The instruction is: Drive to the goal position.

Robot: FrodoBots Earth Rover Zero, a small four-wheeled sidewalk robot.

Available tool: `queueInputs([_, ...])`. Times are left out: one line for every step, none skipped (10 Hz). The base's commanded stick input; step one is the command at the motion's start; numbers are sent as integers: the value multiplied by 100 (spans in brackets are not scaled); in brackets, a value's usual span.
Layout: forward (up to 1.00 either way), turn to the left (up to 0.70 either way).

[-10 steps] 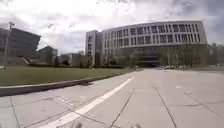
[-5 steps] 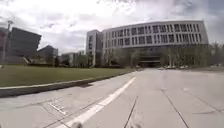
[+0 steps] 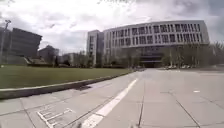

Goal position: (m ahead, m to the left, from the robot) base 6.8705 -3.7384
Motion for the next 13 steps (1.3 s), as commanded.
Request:
queueInputs([70,0])
queueInputs([70,-19])
queueInputs([70,-29])
queueInputs([70,-29])
queueInputs([70,-17])
queueInputs([70,0])
queueInputs([70,0])
queueInputs([70,0])
queueInputs([70,0])
queueInputs([70,0])
queueInputs([70,0])
queueInputs([70,0])
queueInputs([70,0])
